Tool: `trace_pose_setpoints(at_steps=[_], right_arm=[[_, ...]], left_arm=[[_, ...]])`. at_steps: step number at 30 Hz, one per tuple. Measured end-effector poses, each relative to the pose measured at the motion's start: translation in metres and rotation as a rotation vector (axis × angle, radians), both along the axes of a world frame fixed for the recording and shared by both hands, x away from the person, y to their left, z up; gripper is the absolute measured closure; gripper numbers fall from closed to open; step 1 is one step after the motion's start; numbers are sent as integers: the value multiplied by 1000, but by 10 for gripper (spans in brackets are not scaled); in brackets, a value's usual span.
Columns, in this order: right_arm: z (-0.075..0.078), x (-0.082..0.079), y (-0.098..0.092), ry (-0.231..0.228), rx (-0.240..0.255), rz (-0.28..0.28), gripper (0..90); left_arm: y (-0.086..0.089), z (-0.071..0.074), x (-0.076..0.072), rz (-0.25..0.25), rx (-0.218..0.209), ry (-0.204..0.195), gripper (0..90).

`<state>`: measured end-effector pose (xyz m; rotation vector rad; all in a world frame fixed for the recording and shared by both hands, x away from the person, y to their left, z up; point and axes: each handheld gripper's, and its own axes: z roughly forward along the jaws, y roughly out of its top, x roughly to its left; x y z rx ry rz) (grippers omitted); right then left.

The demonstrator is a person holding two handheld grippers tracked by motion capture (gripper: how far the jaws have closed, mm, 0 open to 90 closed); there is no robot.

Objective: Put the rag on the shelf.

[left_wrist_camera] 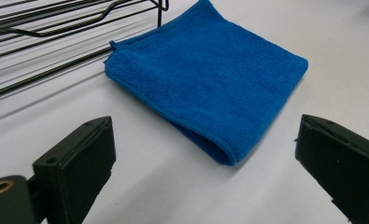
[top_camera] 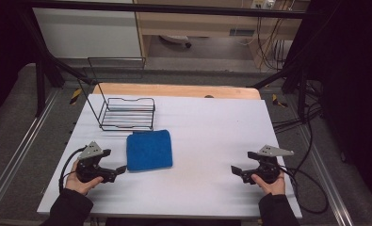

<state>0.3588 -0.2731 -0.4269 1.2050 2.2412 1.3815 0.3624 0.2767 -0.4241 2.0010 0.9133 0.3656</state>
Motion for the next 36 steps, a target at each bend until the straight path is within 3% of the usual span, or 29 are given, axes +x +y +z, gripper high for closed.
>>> trace_pose_setpoints(at_steps=[10,20,31,36], right_arm=[[0,0,2,7,5,1,11],[0,0,4,10,-1,-4,11],[-2,1,8,12,-18,3,11],[-2,1,8,12,-18,3,11]], left_arm=[[-5,2,-1,2,17,4,55],[-27,7,-3,-25,48,4,85],[-69,17,0,-70,90,8,213],[-99,14,5,-124,146,28,266]])
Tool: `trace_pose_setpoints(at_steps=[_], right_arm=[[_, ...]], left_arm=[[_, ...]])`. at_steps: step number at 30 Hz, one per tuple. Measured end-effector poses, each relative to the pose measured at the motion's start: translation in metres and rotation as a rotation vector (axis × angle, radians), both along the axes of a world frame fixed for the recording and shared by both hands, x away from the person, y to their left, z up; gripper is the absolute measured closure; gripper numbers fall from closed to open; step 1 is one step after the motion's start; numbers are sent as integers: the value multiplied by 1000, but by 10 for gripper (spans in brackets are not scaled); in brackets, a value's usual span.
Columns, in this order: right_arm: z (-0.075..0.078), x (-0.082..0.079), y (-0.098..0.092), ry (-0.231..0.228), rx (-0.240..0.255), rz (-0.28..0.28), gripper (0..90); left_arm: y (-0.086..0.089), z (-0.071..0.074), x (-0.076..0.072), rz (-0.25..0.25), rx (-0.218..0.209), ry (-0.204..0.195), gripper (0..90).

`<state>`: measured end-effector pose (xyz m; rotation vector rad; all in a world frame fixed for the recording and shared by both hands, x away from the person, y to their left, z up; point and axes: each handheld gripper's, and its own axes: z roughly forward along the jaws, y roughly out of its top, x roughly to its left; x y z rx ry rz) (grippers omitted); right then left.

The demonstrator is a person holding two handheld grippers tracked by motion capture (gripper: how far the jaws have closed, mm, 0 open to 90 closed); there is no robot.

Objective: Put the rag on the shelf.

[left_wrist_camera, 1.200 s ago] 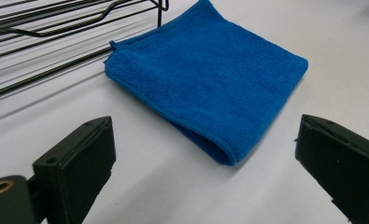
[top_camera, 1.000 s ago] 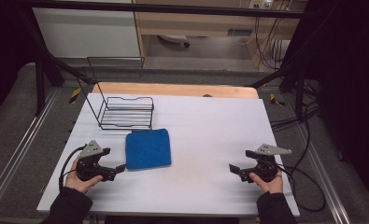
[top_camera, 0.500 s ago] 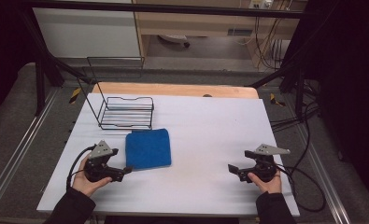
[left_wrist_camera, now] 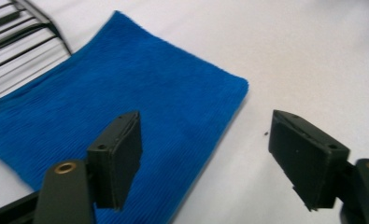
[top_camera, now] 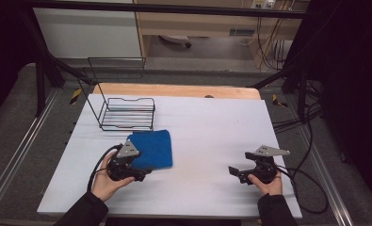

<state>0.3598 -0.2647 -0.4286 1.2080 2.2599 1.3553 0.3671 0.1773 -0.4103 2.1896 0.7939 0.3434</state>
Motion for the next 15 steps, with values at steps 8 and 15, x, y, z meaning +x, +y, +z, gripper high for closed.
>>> trace_pose_setpoints(at_steps=[8,15], right_arm=[[0,0,0,5,-2,2,11],[0,0,0,3,0,5,12]], left_arm=[[-33,-6,6,-42,55,8,390],[-57,-17,14,-74,106,16,532]])
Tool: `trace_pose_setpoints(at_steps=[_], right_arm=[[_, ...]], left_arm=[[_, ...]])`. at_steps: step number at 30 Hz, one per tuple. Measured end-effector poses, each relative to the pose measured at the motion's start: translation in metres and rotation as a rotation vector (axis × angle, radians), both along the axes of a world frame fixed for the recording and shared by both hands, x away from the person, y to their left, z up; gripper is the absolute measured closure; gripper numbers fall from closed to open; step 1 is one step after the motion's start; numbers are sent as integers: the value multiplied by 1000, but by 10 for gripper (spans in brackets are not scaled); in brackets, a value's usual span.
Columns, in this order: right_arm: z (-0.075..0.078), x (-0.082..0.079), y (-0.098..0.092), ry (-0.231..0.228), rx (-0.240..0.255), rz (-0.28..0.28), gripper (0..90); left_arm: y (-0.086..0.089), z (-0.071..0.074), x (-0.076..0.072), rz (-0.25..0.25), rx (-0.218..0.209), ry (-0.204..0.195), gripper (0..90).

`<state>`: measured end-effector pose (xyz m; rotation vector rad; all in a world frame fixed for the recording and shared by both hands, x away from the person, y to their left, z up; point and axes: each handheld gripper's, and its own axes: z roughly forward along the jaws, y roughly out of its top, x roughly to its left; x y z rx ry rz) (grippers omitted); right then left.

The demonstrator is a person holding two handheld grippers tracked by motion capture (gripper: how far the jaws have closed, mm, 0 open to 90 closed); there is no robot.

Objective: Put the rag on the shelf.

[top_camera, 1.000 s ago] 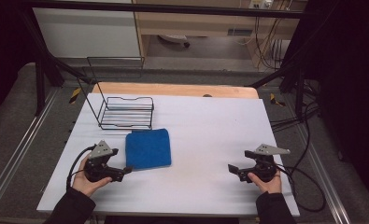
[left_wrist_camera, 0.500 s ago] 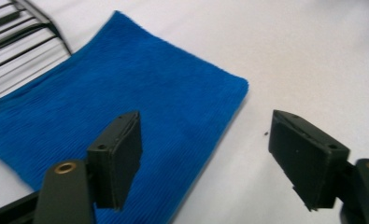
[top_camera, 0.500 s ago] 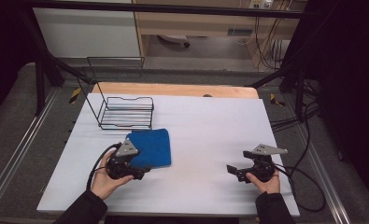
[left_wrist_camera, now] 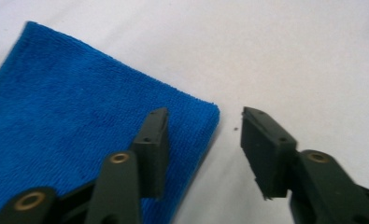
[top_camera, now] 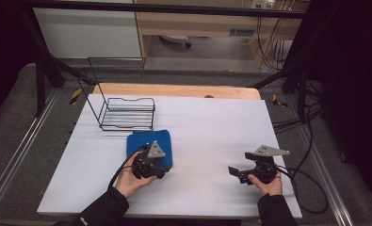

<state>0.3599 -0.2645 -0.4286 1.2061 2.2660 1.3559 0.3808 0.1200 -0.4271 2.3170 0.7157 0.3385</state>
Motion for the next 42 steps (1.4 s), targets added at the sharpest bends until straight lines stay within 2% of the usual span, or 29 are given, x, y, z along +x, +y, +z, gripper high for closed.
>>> trace_pose_setpoints(at_steps=[5,7,10,12,13,17,19,22,23,24,25,26,32,36,37,38,39,42], right_arm=[[0,0,0,2,-1,2,13],[-1,0,1,0,-1,5,14],[-1,0,1,4,-1,4,14],[-1,0,1,7,3,3,15],[-1,0,1,7,3,3,15],[-1,1,2,3,4,7,17],[-1,1,2,3,3,8,17],[0,1,1,4,4,10,17],[0,1,1,4,3,10,18],[0,1,1,3,3,12,18],[0,1,1,4,5,12,18],[0,1,1,4,4,13,19],[0,1,2,7,11,11,21],[0,0,2,12,10,12,22],[0,0,2,11,10,13,23],[0,0,3,10,10,14,24],[1,0,3,9,9,15,24],[1,-1,6,3,5,15,32]], left_arm=[[-5,-10,5,10,23,8,598],[-7,-14,7,16,37,-5,652],[-8,-14,8,18,38,-11,677],[-8,-15,8,20,45,-27,757],[-8,-15,9,23,42,-28,757],[-8,-14,10,40,22,-2,855],[-7,-12,10,46,7,12,863],[-8,-5,7,52,-18,17,865],[-9,1,3,55,-42,17,866],[-9,1,3,55,-42,17,866],[-10,5,2,49,-58,29,866],[-15,10,-2,39,-101,54,866],[-44,11,-16,-9,-109,102,863],[-56,7,-16,-20,-106,100,849],[-58,6,-14,-21,-100,103,838],[-58,2,-10,-19,-124,129,815],[-56,2,-9,-21,-136,135,777],[-50,6,-10,-23,-145,131,653]])
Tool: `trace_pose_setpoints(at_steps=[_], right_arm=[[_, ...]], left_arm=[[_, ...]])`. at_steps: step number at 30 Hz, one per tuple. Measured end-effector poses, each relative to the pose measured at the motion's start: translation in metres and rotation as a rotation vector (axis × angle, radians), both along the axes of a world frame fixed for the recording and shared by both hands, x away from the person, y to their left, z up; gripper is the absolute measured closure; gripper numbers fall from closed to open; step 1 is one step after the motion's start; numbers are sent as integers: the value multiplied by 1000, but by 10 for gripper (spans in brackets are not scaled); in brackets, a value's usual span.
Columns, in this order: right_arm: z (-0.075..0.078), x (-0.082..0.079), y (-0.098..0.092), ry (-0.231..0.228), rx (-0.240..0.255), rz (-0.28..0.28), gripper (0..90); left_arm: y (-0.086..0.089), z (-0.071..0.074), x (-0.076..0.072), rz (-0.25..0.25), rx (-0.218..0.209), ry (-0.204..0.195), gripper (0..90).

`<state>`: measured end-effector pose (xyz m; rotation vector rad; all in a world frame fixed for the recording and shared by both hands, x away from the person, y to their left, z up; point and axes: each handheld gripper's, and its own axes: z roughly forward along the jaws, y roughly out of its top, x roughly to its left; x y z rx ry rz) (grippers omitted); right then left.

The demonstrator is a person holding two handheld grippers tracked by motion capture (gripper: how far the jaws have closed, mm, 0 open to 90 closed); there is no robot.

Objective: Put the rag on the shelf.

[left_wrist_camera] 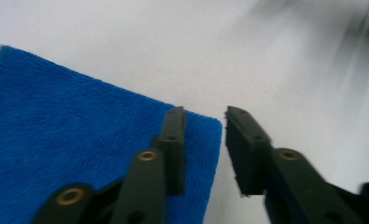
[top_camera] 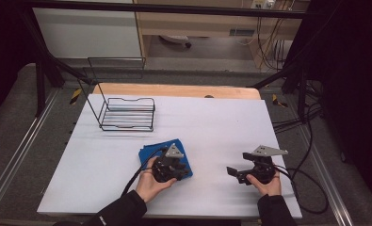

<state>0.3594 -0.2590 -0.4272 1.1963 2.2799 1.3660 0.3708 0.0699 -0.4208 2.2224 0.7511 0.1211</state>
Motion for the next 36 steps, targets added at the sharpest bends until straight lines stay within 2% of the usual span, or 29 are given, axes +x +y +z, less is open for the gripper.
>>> trace_pose_setpoints(at_steps=[1,2,3,4,5,7,10,11,12,16,18,19,20,22,25,26,28,30,31,33,34,35,36], right_arm=[[0,0,1,2,5,-6,35],[1,0,2,-2,6,-10,40],[1,-1,4,-4,8,-13,48],[2,-1,6,-8,8,-17,57],[2,-2,9,-10,10,-25,63],[3,-3,15,-8,14,-36,78],[4,-3,30,3,4,-50,94],[4,-3,36,8,2,-48,101],[4,-3,43,11,-4,-47,112],[2,-3,70,41,-26,-32,137],[1,-3,83,48,-42,-28,148],[1,-3,83,48,-42,-28,148],[0,-2,94,54,-60,-21,186],[-1,-2,105,57,-70,-22,259],[-6,-1,120,67,-98,-16,353],[-6,-1,120,67,-98,-16,353],[-12,-1,131,75,-99,-19,465],[-13,-1,133,81,-105,-24,484],[-15,-1,138,85,-110,-28,548],[-16,-1,141,87,-115,-33,570],[-18,-1,143,94,-108,-36,600],[-21,0,145,121,-108,-44,631],[-23,1,145,117,-115,-48,642]], left_arm=[[4,4,-1,-3,-6,-8,612],[16,12,-5,-3,-13,-33,579],[16,12,-5,-3,-13,-33,541],[24,17,-6,-9,-3,-51,501],[40,24,-10,15,0,-98,469],[58,27,-11,40,-4,-125,393],[84,25,-10,83,14,-128,285],[84,25,-10,83,14,-128,259],[100,21,-10,116,29,-119,233],[125,10,-9,157,31,-95,169],[131,8,-8,166,31,-89,146],[135,7,-8,173,32,-86,146],[143,6,-7,189,24,-79,128],[150,6,-7,202,0,-75,117],[155,6,-7,215,-6,-81,117],[157,6,-7,220,-7,-82,117],[160,5,-7,233,-12,-80,121],[163,4,-7,241,-12,-78,124],[163,4,-6,242,-12,-79,126],[164,4,-6,245,-11,-81,128],[164,4,-6,246,-10,-85,129],[164,5,-7,247,-9,-89,131],[164,5,-7,246,-12,-90,131]])
